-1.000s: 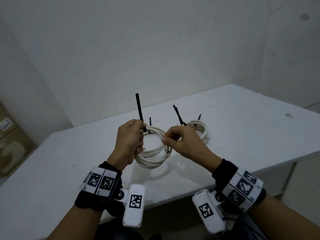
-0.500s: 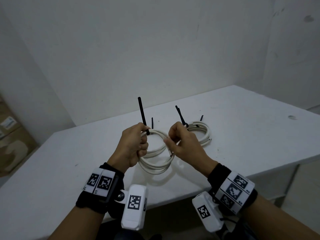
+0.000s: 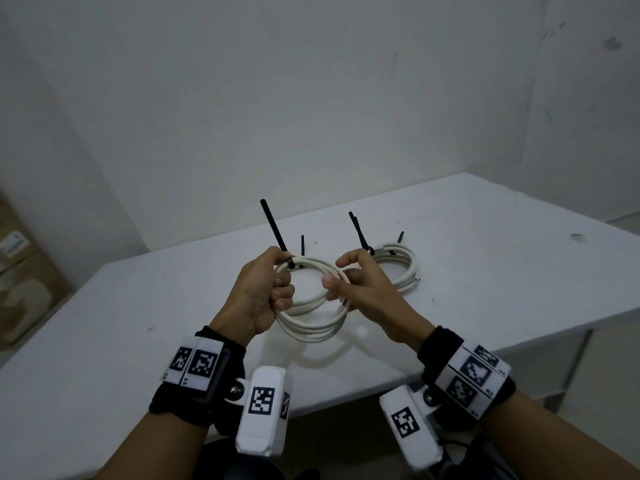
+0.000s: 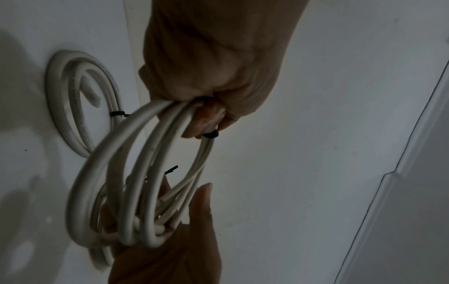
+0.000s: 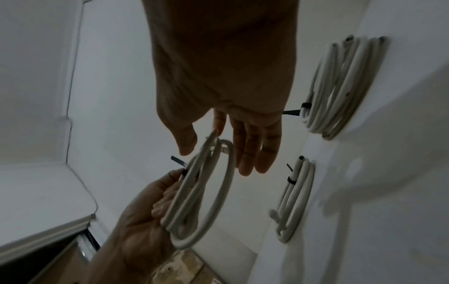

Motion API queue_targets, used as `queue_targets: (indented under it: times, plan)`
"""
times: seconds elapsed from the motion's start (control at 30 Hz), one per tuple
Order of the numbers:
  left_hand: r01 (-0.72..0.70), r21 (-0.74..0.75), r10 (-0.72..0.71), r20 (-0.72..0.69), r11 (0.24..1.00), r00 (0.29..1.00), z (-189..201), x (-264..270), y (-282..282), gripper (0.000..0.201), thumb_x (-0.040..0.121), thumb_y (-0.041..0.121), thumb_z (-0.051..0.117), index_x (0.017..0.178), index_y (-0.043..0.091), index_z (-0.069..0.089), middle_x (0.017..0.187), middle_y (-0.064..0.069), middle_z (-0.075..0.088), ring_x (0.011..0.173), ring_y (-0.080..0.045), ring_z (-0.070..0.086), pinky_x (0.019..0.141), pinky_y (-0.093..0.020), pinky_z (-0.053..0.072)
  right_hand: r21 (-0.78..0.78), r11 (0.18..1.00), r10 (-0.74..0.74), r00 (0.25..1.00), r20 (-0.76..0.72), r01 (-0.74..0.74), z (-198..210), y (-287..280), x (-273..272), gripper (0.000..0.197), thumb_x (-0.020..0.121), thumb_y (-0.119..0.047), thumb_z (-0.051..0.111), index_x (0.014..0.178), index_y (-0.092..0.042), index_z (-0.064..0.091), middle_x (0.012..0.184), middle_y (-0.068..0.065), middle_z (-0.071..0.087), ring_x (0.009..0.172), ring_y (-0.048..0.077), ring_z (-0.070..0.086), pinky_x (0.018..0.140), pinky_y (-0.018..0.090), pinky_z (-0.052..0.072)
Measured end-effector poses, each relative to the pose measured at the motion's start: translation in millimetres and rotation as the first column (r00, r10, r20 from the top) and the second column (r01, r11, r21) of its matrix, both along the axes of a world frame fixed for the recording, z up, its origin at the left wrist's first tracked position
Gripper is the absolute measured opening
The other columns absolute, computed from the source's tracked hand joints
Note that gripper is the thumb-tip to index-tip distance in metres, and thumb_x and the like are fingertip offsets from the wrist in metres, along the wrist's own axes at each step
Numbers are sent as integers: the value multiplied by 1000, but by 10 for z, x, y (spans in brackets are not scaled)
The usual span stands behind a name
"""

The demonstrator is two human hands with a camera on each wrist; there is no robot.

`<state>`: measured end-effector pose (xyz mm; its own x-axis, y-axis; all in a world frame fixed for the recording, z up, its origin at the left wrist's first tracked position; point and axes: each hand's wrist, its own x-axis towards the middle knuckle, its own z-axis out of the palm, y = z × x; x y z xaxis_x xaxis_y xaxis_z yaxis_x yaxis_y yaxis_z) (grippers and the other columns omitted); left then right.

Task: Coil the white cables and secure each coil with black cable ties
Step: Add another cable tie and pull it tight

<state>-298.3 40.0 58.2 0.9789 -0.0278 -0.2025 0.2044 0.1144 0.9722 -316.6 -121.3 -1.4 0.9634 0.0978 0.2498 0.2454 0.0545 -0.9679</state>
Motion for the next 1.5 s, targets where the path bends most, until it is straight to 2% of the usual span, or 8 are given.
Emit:
queue_targets:
  times: [0.17,0.23,0.33,0.6,0.9,1.07,1.3,1.5]
  plan:
    - [10,4,-10,3,1000,1000,-39,-8,55,17,91,20,49,81,9,57,48,-1,42,37,-13,38,41,-23,44,224,974,76,989,-128,-46,31,9,-31,22,90,-7,60,105,-13,45,80,12,68,61,21,64,53,29,50]
    - [39,-2,-39,23,999,999,-60,-30,65,22,93,23,50,87,6,62,63,-7,55,55,-19,55,64,-36,57,305,952,63,987,-151,-15,29,12,-14,18,92,-1,54,106,-9,46,77,12,66,58,20,64,53,32,54]
    - [27,61,-29,32,998,999,-86,-64,77,21,92,27,55,92,9,67,84,-10,60,83,-24,62,86,-44,51,378,926,63,987,-148,-2,21,41,9,13,94,1,49,105,-6,46,77,13,62,55,18,63,53,33,57]
    - [104,113,-104,-2,988,995,-357,-199,142,25,86,-4,62,111,-8,62,96,-22,68,87,-33,67,81,-41,59,515,850,-3,980,-197,107,-9,71,50,13,96,1,46,109,-3,44,76,15,58,52,16,62,51,33,58]
    - [3,8,-4,92,1000,996,-369,-180,194,24,84,-8,61,108,-1,66,87,-17,71,76,-23,70,67,-30,60,-106,981,-171,984,-50,165,43,33,-119,40,89,-17,63,125,-28,48,96,8,61,68,14,64,45,33,56]
    - [-8,58,1,117,998,993,-352,-187,182,29,82,-11,61,110,-2,65,84,-15,69,73,-23,68,61,-27,59,-154,972,-183,983,-29,177,75,6,-135,42,88,-15,64,125,-26,50,81,0,55,59,8,64,42,28,53]
    - [19,99,-36,172,995,984,-278,-101,-50,32,81,-10,65,112,-5,62,87,-18,70,79,-28,69,83,-45,58,-227,929,-297,955,16,293,187,-277,30,41,81,-9,72,117,-8,53,84,7,60,47,12,62,44,31,56]
    - [98,204,-139,196,974,971,-178,151,-556,14,82,-9,66,95,-4,62,82,-15,66,70,-22,65,63,-26,59,-303,905,-323,946,-39,297,361,-776,250,21,80,-5,71,99,-2,64,65,8,65,43,13,62,42,26,54]
